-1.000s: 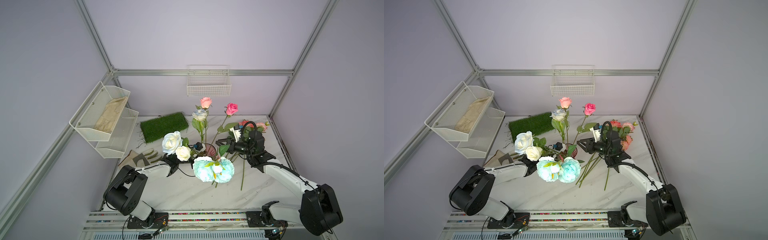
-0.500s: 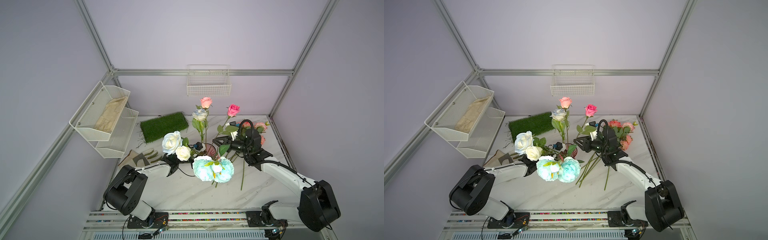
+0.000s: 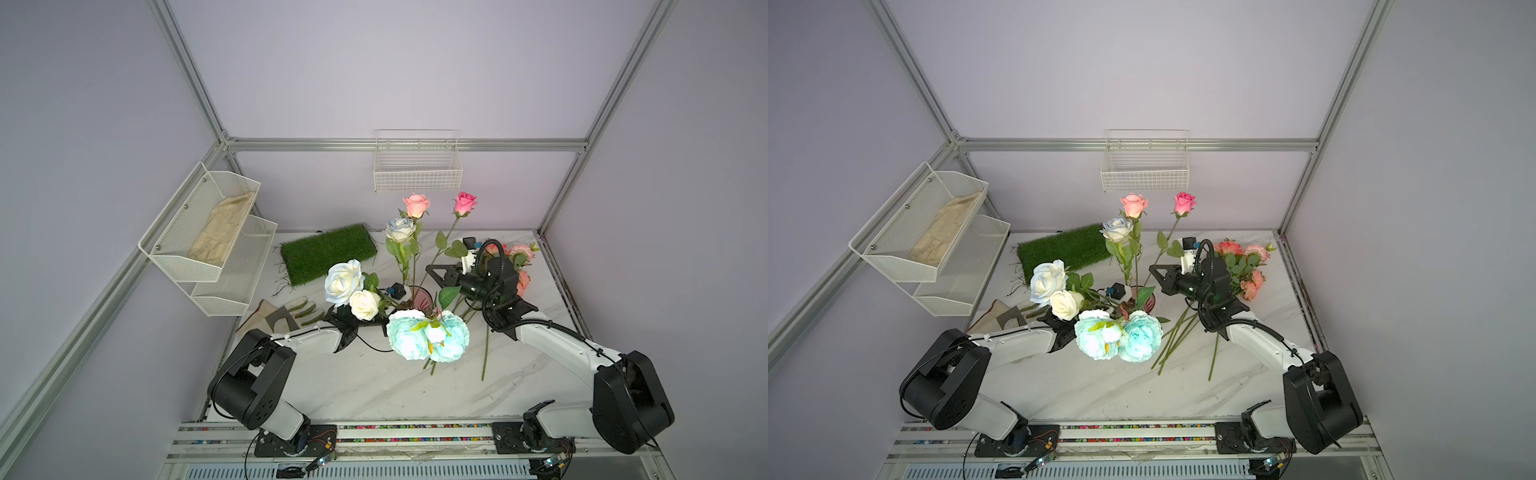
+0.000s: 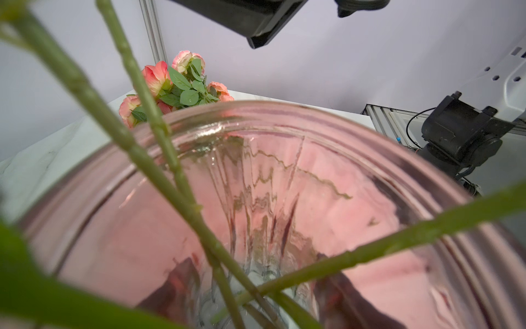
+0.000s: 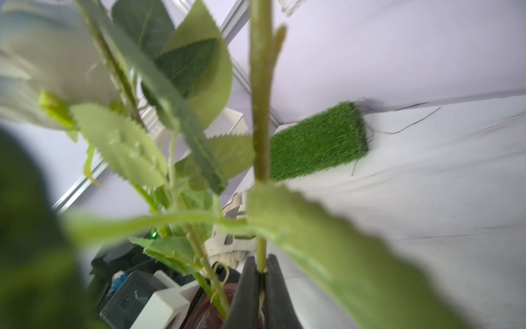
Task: Pick out pink flowers from the vase
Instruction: Pick up the flower from the vase, then place the flower at the center of the board.
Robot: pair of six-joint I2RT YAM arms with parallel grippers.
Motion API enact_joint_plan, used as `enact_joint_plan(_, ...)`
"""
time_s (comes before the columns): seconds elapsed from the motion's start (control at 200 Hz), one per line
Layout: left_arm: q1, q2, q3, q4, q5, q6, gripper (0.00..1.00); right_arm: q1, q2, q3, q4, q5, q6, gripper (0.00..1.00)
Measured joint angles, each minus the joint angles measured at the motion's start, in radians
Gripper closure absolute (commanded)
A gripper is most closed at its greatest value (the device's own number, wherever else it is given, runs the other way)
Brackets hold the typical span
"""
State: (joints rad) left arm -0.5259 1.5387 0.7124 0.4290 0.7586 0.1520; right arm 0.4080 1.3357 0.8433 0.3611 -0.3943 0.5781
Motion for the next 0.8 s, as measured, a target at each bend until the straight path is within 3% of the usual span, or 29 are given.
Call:
enact_joint_plan(0.215,-0.006,0.007,0.015,-0.009,-0.021,-0.011,1.00,-0.003,-0.044,0.076,-0.231,0.563,0.016,0.96)
enact_joint_plan(0.385,-0.007,0.006,0.015,-0.013,-0.026,-0.006,1.00,-0.053,-0.060,0.035,-0.359,0.849,0.048,0.95)
enact_joint_plan(0.56,-0.008,0.006,0.015,-0.015,-0.032,0.009,1.00,-0.130,-0.060,-0.032,-0.441,0.914,0.091,0.95)
enact_joint_plan(0.8,-0.008,0.006,0.015,-0.015,-0.039,0.014,1.00,-0.243,-0.022,-0.097,-0.425,0.718,0.088,0.94)
